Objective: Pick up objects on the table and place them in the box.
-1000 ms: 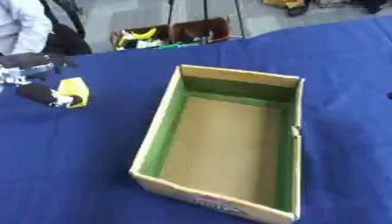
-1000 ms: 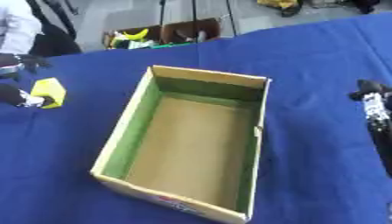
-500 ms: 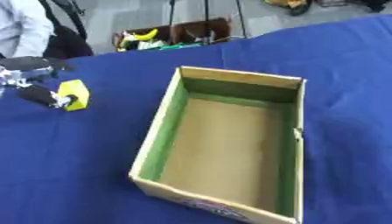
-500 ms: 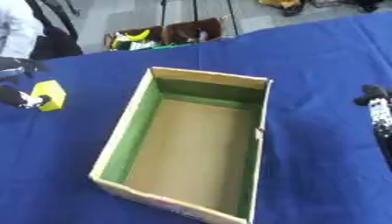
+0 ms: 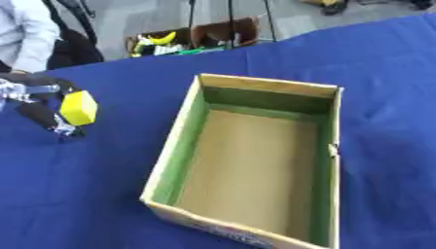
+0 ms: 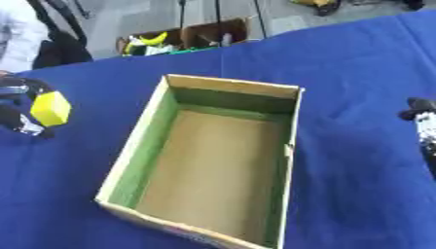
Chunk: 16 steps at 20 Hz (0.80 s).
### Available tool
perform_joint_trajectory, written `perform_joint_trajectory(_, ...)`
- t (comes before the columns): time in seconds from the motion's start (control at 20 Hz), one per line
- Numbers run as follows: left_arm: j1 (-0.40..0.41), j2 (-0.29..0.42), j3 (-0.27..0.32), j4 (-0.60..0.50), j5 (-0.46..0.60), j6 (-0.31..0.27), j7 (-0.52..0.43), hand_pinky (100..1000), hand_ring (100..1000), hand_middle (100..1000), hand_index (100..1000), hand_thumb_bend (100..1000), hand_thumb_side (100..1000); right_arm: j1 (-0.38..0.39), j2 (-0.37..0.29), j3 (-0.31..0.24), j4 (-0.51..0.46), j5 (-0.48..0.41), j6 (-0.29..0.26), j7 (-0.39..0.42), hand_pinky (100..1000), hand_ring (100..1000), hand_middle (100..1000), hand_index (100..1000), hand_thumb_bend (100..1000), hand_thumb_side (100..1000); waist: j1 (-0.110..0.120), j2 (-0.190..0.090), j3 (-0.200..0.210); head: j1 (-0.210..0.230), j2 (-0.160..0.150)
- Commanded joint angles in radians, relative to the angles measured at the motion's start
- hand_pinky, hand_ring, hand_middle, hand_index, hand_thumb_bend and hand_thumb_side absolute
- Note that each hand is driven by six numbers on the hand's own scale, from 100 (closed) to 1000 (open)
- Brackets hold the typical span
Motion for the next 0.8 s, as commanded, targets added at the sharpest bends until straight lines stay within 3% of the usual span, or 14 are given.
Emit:
perform_joint_trajectory(0.05, -0.019, 0.051, 0.020, 0.000, -0.008, 0.009, 0.024, 751, 881, 1000, 1000, 650, 583, -0.010, -0.026, -0.002, -0.024, -0.004, 0.005, -0.004, 930, 1000, 720, 859, 100, 974, -0.004, -0.020, 0.000, 0.007, -0.021)
perform_joint_trajectory(0.25, -0.018, 0.049, 0.021, 0.014, -0.022, 0.010, 0.046, 742, 873, 994, 1000, 615, 596, -0.011, -0.029, -0.003, -0.025, -0.005, 0.007, -0.005, 930, 1000, 718, 858, 100, 973, -0.002, -0.015, -0.001, 0.006, -0.025)
perform_joint_trajectory(0.6, -0.014, 0.048, 0.019, 0.027, -0.023, 0.005, 0.073, 677, 807, 884, 1000, 490, 592, -0.012, -0.032, -0.007, -0.026, -0.004, 0.009, -0.008, 930, 1000, 718, 858, 100, 973, -0.001, -0.009, -0.001, 0.005, -0.025)
perform_joint_trajectory(0.7, -0.015, 0.048, 0.018, 0.030, -0.028, 0.005, 0.075, 677, 807, 884, 1000, 490, 592, -0.012, -0.032, -0.007, -0.026, -0.005, 0.009, -0.009, 930, 1000, 718, 858, 100, 973, -0.001, -0.009, -0.001, 0.005, -0.026)
perform_joint_trajectory(0.8, -0.015, 0.046, 0.019, 0.031, -0.029, 0.004, 0.079, 609, 753, 830, 962, 369, 579, -0.012, -0.032, -0.008, -0.026, -0.005, 0.009, -0.010, 931, 1000, 718, 858, 100, 973, -0.001, -0.008, -0.001, 0.005, -0.026)
